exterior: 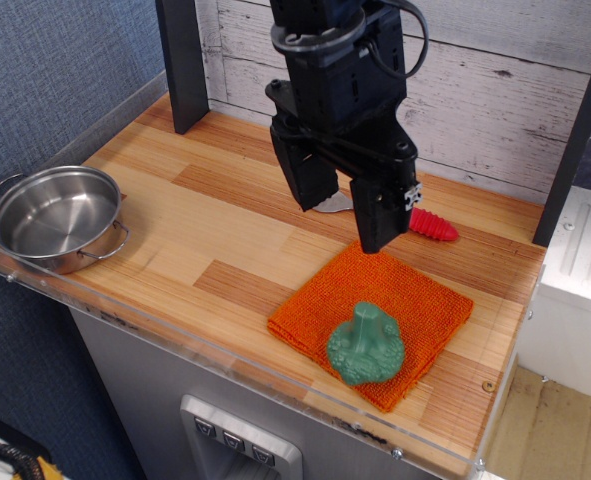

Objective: Place the pot to the left of the orange towel

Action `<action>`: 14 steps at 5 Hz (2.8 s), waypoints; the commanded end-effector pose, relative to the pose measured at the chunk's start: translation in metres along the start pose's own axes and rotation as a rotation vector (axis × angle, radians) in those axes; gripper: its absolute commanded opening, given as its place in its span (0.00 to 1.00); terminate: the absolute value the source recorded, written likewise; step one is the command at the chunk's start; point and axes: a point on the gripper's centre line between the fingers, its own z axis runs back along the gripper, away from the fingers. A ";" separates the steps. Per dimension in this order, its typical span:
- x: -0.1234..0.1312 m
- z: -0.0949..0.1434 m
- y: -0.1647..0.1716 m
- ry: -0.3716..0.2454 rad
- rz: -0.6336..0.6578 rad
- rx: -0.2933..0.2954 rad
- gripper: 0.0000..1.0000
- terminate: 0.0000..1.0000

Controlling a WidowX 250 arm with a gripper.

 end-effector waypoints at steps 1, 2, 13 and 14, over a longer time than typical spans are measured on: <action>0.000 0.000 0.000 0.000 0.000 0.000 1.00 0.00; -0.012 -0.005 0.029 0.016 0.074 -0.001 1.00 0.00; -0.083 -0.052 0.207 -0.013 0.835 0.269 1.00 0.00; -0.090 -0.061 0.214 -0.025 0.870 0.266 1.00 0.00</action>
